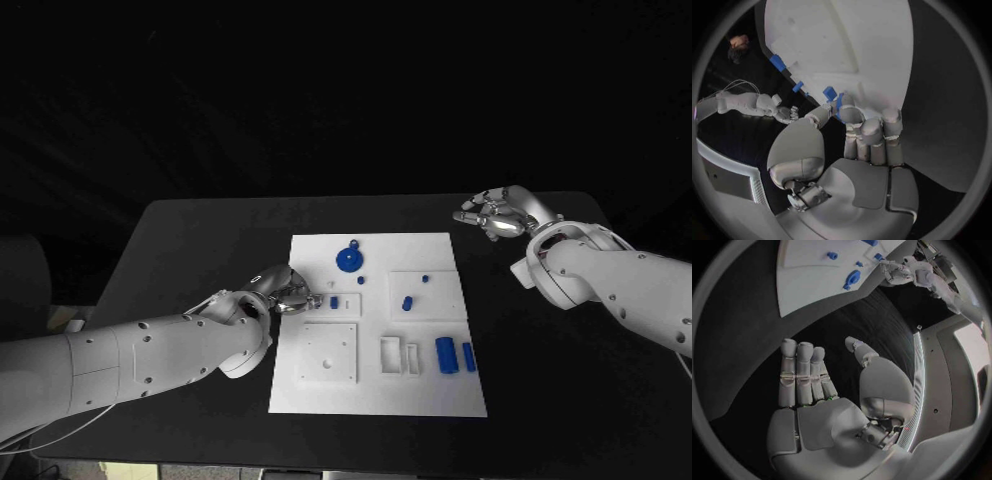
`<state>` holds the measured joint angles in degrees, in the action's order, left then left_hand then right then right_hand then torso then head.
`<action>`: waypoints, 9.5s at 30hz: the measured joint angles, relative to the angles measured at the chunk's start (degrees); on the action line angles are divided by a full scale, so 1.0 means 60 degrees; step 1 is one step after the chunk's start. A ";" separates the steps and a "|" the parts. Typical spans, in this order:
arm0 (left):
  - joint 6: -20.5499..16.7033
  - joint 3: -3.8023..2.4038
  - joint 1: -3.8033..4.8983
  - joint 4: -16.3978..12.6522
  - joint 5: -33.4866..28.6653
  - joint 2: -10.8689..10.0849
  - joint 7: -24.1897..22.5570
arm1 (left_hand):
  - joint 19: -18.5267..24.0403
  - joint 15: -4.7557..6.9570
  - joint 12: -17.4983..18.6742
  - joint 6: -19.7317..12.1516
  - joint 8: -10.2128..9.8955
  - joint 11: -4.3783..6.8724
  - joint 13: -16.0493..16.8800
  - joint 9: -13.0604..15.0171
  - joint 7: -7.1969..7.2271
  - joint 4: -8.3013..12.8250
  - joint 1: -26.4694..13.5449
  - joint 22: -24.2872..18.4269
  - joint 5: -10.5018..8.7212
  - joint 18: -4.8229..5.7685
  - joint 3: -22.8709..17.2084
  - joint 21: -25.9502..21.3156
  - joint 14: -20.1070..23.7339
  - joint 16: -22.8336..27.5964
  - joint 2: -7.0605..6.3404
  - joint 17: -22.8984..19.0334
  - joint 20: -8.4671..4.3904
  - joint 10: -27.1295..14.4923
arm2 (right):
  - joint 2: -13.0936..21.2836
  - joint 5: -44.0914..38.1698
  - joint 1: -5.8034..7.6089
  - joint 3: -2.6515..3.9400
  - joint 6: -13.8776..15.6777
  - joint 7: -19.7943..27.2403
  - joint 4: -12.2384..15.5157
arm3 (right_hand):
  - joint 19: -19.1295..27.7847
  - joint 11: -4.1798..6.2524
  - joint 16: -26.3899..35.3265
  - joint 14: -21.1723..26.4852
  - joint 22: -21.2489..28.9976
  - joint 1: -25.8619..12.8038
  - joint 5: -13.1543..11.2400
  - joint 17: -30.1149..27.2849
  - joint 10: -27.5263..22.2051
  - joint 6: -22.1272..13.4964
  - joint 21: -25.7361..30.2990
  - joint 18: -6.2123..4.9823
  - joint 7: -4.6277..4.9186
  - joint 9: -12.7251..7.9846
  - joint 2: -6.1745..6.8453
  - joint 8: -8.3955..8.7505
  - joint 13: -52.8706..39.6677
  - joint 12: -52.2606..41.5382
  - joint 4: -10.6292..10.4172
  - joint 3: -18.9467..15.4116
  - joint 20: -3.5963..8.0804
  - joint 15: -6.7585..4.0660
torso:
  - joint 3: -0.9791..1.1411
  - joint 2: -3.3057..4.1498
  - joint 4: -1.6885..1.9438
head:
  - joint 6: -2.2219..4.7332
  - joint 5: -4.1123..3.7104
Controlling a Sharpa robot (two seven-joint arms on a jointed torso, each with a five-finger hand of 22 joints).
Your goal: Assemble the parts on the task board
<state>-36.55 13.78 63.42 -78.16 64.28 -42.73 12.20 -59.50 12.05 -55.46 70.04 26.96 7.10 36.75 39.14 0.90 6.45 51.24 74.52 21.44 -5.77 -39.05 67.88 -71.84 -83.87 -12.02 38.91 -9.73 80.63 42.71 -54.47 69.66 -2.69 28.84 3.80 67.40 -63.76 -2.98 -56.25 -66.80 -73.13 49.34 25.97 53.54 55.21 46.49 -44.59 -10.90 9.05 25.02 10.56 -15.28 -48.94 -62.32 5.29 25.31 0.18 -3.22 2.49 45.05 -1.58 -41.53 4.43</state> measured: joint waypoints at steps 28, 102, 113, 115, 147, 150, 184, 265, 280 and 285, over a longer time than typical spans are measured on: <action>0.0108 -0.0025 -0.0008 -0.0055 0.0966 0.0028 0.0689 | 0.0001 -0.0019 -0.0038 0.0035 0.0003 0.0029 -0.0004 -0.0022 0.0032 -0.0055 0.0075 -0.0017 -0.0015 0.0003 -0.0055 0.0000 -0.0019 0.0000 -0.0074 -0.0008 0.0001 -0.0028 | 0.0001 0.0009 0.0000 0.0001 -0.0012 0.0000 -0.0004 | 0.0000 0.0000 0.0000 0.0000 -0.0007 -0.0038 0.0000 0.0007 0.0000 0.0005 0.0000 -0.0001 -0.0012 0.0002 -0.0038 0.0000 0.0020 -0.0032 0.0000 0.0000 0.0000 0.0000 | -0.0002 -0.0002 0.0001 | -0.0037 -0.0060; 0.0272 -0.0020 -0.0013 0.0071 -0.0124 0.0049 0.0587 | 0.0057 0.0121 -0.0187 0.0042 0.0217 0.0047 0.0028 -0.0129 0.0074 -0.2005 -0.1066 -0.0043 -0.2367 -0.0153 0.0239 0.0000 -0.0159 0.0001 -0.0824 -0.0036 -0.0017 0.0024 | -0.0024 0.0021 -0.0003 0.0001 -0.0024 0.0010 -0.0025 | 0.0000 0.0019 0.0000 -0.0020 -0.0028 -0.0076 0.0037 0.0019 -0.0019 0.0003 0.0001 0.0000 -0.0010 -0.0013 0.0000 0.0000 0.0046 -0.0030 0.0000 0.0001 0.0000 -0.0018 | 0.0000 -0.0001 -0.0001 | 0.0003 -0.0102; 0.0260 -0.0022 -0.0013 0.0091 -0.0317 0.0050 0.0551 | 0.0072 0.0123 -0.0187 0.0042 0.0232 0.0047 0.0027 -0.0149 0.0092 -0.2082 -0.1207 -0.0035 -0.2768 -0.0152 0.0311 0.0000 -0.0152 0.0001 -0.0839 -0.0036 -0.0001 0.0024 | -0.0024 0.0022 -0.0003 0.0001 -0.0023 0.0010 -0.0024 | 0.0000 0.0019 0.0001 -0.0019 -0.0032 -0.0076 0.0074 0.0017 -0.0019 -0.0011 0.0038 0.0000 -0.0027 -0.0012 0.0000 0.0000 0.0056 -0.0029 0.0000 0.0001 0.0000 -0.0018 | -0.0001 -0.0001 0.0004 | 0.0020 -0.0110; 0.0258 -0.0022 -0.0013 0.0091 -0.0345 0.0048 0.0545 | 0.0072 0.0139 -0.0186 0.0025 0.0234 0.0047 0.0018 -0.0149 0.0076 -0.2172 -0.1327 -0.0035 -0.2828 -0.0153 0.0296 0.0000 -0.0135 0.0001 -0.0836 -0.0036 -0.0001 0.0024 | -0.0025 0.0022 -0.0003 0.0001 -0.0023 0.0010 -0.0027 | 0.0000 0.0019 0.0001 -0.0019 -0.0032 -0.0076 0.0074 0.0017 -0.0019 -0.0011 0.0038 -0.0001 -0.0027 -0.0012 0.0000 0.0000 0.0056 -0.0029 0.0001 0.0001 0.0000 -0.0017 | -0.0001 -0.0001 0.0003 | 0.0017 -0.0111; 0.0003 -0.0012 -0.0024 0.0059 -0.0837 0.0019 0.0212 | 0.0071 0.0118 -0.0260 0.0002 0.0309 0.0047 0.0022 -0.0124 0.0069 -0.3538 -0.2063 -0.0001 -0.2798 -0.0151 -0.0189 0.0000 -0.0116 0.0001 -0.0831 0.0003 0.0000 0.0023 | -0.0030 0.0023 -0.0009 0.0000 -0.0024 0.0009 -0.0050 | -0.0032 0.0018 0.0000 -0.0009 -0.0038 -0.0075 0.0111 0.0029 -0.0018 -0.0003 0.0038 -0.0024 0.0014 -0.0011 0.0000 0.0000 0.0065 -0.0068 0.0000 0.0001 -0.0032 -0.0007 | -0.0001 -0.0002 0.0000 | 0.0025 -0.0166; -0.0042 -0.0012 -0.0024 0.0041 -0.0865 0.0012 0.0154 | 0.0071 0.0108 -0.0298 -0.0007 0.0308 0.0047 0.0034 -0.0120 0.0079 -0.3561 -0.2063 0.0003 -0.2798 -0.0151 -0.0211 0.0038 -0.0106 0.0001 -0.0831 0.0007 0.0000 0.0023 | -0.0031 0.0024 -0.0011 0.0000 -0.0024 0.0009 -0.0053 | -0.0032 0.0018 0.0000 -0.0009 -0.0043 -0.0105 0.0111 0.0028 -0.0018 -0.0003 0.0038 -0.0025 0.0014 -0.0010 -0.0030 0.0000 0.0065 -0.0068 0.0001 0.0000 -0.0032 -0.0006 | -0.0001 -0.0002 0.0000 | 0.0023 -0.0173; -0.0085 -0.0012 -0.0026 0.0010 -0.0972 -0.0028 0.0022 | 0.0071 0.0133 -0.0390 0.0004 0.0419 0.0046 0.0112 -0.0033 0.0099 -0.2457 -0.1119 0.0019 -0.0788 -0.0151 -0.0091 0.0150 -0.0139 -0.0074 -0.0264 0.0054 0.0000 0.0023 | -0.0036 0.0024 -0.0018 0.0000 -0.0029 0.0009 -0.0050 | -0.0031 0.0018 0.0000 -0.0004 -0.0054 -0.0114 0.0148 0.0026 -0.0018 0.0005 0.0038 -0.0026 -0.0010 -0.0017 -0.0039 0.0000 0.0083 -0.0066 0.0000 0.0000 -0.0032 -0.0001 | -0.0005 -0.0001 0.0005 | 0.0012 -0.0170; 0.0141 -0.0015 -0.0025 -0.0045 -0.1715 -0.0068 -0.0283 | 0.0192 0.0086 -0.0298 -0.0249 -0.0007 -0.0057 -0.0033 -0.0203 -0.0060 -0.0910 -0.0541 -0.0170 0.0595 -0.0151 0.1363 0.0148 -0.0049 0.0037 -0.0507 0.0021 0.0051 -0.0082 | -0.0038 0.0026 -0.0025 0.0000 -0.0030 0.0007 -0.0053 | -0.0032 -0.0016 0.0038 -0.0002 -0.0076 -0.0114 0.0147 0.0038 -0.0052 0.0006 0.0076 -0.0028 -0.0011 -0.0032 -0.0038 0.0000 0.0120 -0.0099 0.0027 -0.0026 -0.0032 0.0000 | -0.0003 -0.0002 0.0002 | 0.0038 -0.0205; 0.0222 -0.0017 -0.0024 -0.0054 -0.1708 -0.0072 -0.0234 | 0.0191 0.0068 -0.0298 -0.0254 -0.0063 -0.0057 -0.0032 -0.0208 -0.0051 -0.0543 -0.0028 -0.0213 0.0717 -0.0150 0.1412 0.0148 -0.0033 0.0075 -0.0317 0.0020 0.0051 -0.0081 | -0.0045 0.0026 -0.0030 0.0000 -0.0030 0.0007 -0.0050 | -0.0032 -0.0016 0.0038 -0.0001 -0.0083 -0.0114 0.0147 0.0038 -0.0052 -0.0038 0.0077 -0.0028 -0.0001 -0.0031 -0.0038 0.0000 0.0120 -0.0104 0.0027 -0.0026 -0.0032 0.0001 | -0.0005 -0.0001 0.0002 | 0.0019 -0.0207; 0.0189 -0.0017 -0.0024 -0.0065 -0.1709 -0.0077 -0.0234 | 0.0191 0.0050 -0.0298 -0.0263 -0.0064 -0.0057 -0.0029 -0.0184 -0.0041 -0.0476 -0.0004 -0.0221 0.1197 -0.0150 0.1429 0.0148 -0.0017 0.0075 -0.0086 0.0021 0.0051 -0.0081 | -0.0046 0.0026 -0.0031 0.0000 -0.0030 0.0008 -0.0050 | -0.0031 -0.0016 0.0038 -0.0001 -0.0083 -0.0114 0.0147 0.0038 -0.0052 -0.0039 0.0077 -0.0028 -0.0001 -0.0031 -0.0038 0.0000 0.0120 -0.0104 0.0027 -0.0026 -0.0032 0.0001 | -0.0002 0.0000 0.0001 | 0.0013 -0.0207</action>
<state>-35.41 13.67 63.28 -78.55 54.03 -43.19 10.79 -58.35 12.35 -57.24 68.47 26.58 6.76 36.58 38.04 0.65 3.60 51.22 73.19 28.63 -6.68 -30.47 68.77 -71.94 -83.42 -12.54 39.04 -9.42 80.14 42.43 -54.31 69.47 -2.69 28.66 3.84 67.10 -63.95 -3.08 -56.02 -66.81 -73.63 48.66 26.85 53.76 54.89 46.26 -44.13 -11.06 9.04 24.83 10.33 -15.28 -48.23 -62.94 5.45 25.15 -0.01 -3.21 2.48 45.05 -1.57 -41.46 3.19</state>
